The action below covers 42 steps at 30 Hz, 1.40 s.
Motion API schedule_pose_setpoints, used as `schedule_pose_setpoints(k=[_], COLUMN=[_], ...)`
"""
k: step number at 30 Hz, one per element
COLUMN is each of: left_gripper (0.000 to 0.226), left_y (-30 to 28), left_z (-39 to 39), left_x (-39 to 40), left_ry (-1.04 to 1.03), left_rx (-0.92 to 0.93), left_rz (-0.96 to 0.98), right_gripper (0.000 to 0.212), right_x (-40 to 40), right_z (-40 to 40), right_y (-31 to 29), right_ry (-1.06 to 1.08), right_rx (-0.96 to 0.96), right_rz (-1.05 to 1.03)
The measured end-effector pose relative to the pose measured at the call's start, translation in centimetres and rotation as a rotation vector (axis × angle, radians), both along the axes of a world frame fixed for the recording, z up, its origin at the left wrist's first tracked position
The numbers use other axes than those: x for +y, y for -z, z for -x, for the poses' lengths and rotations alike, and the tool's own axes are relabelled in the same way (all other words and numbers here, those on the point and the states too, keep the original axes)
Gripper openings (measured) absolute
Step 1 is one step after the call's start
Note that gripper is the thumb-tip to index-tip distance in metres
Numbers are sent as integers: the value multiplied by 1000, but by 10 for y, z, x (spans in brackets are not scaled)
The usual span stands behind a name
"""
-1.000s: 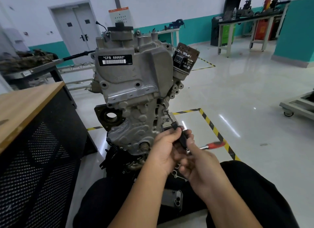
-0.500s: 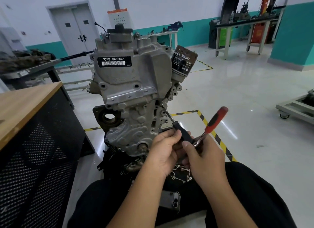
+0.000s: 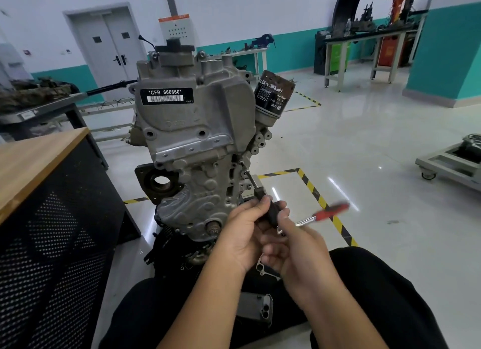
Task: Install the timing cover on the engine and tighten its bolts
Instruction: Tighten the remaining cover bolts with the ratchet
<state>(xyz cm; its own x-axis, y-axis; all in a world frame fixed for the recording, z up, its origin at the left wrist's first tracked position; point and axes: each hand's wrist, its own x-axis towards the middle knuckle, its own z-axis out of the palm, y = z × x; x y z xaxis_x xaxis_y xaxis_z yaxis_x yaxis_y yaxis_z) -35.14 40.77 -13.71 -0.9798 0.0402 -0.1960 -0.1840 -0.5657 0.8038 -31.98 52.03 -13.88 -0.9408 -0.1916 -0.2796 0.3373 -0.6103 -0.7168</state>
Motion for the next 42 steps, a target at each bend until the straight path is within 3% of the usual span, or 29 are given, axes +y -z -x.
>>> schedule_pose_setpoints(k=[1, 2, 3, 4, 6, 7, 8, 10, 12, 13, 14, 15, 18, 19, 20, 22, 24, 25, 26, 27, 29, 30, 31, 32, 35, 37, 38, 41, 42], left_gripper=[9, 9, 12, 13, 17, 19, 19, 15, 10, 9, 13, 15, 15, 20, 23, 20, 17, 19, 23, 25, 23, 20, 18, 17, 20, 16, 17, 22, 21], left_y=[0, 0, 0, 1, 2, 2, 2, 0, -2, -2, -1, -1, 0, 1, 0, 0, -1, -1, 0, 0, 1, 2, 1, 0, -3, -2, -2, 0, 1], left_z=[0, 1, 1, 1, 2, 2, 2, 2, 2, 2, 3, 4, 5, 6, 6, 5, 4, 4, 5, 5, 7, 8, 7, 7, 6, 6, 7, 8, 9], left_x=[-1, -2, -2, -1, 2, 4, 5, 5, 4, 3, 2, 4, 10, 10, 10, 8, 4, 1, 0, 0, 3, 4, 5, 4, 0, -4, -5, -1, 0], left_ry=[3, 2, -3, -3, 3, 1, -4, 0, -15, -28, -42, -55, -99, -109, -114, -91, -76, -86, -100, -110, -126, -128, -120, -104, -58, -80, -98, -123, -120], left_rx=[11, 23, 27, 26, 29, 34, 34, 24, 14, 15, 11, -2, -28, -26, -25, -23, -20, -19, -24, -30, -24, -20, -22, -30, -33, -11, -9, 2, 15], left_rz=[-6, 9, 32, 52, 56, 36, 20, -6, -43, -29, -7, 1, -51, -54, -45, -26, -38, -34, -19, -10, -28, -46, -60, -62, -40, -21, -12, -42, -64], right_gripper=[21, 24, 23, 18, 6, 9, 11, 8, 19, 21, 21, 19, 11, 12, 14, 19, 27, 29, 29, 26, 18, 15, 18, 21, 39, 35, 34, 23, 20], right_x=[1, 3, 4, 4, 4, 4, 2, 0, 2, 6, 8, 9, 7, 7, 5, 4, 6, 8, 9, 8, 5, 4, 2, -1, -3, 1, 2, 1, -1], right_z=[-1, 0, 1, 1, 0, 3, 4, 3, -1, 1, 2, 3, 3, 5, 5, 3, -1, -1, 0, 0, -2, -1, -1, -2, -5, -5, -4, -3, -3], right_y=[-5, -6, -6, -4, 3, 5, 7, 8, -6, -8, -9, -7, 5, 9, 11, 7, -6, -9, -9, -7, 2, 5, 9, 9, -3, -10, -9, 3, 5], right_ry=[-94, -128, -115, -75, 117, 195, 260, 175, -92, -156, -157, -126, 143, 207, 230, 118, -127, -177, -173, -146, 28, 130, 197, 211, -86, -206, -188, 37, 111], right_rx=[-169, -263, -245, -111, 242, 366, 397, 201, -156, -276, -298, -186, 345, 440, 451, 183, -163, -276, -293, -182, 178, 330, 413, 404, -46, -239, -198, 231, 336], right_rz=[340, 503, 464, 207, -546, -748, -757, -334, 355, 526, 514, 289, -821, -965, -954, -501, 214, 421, 437, 232, -566, -851, -939, -848, 59, 400, 299, -659, -837])
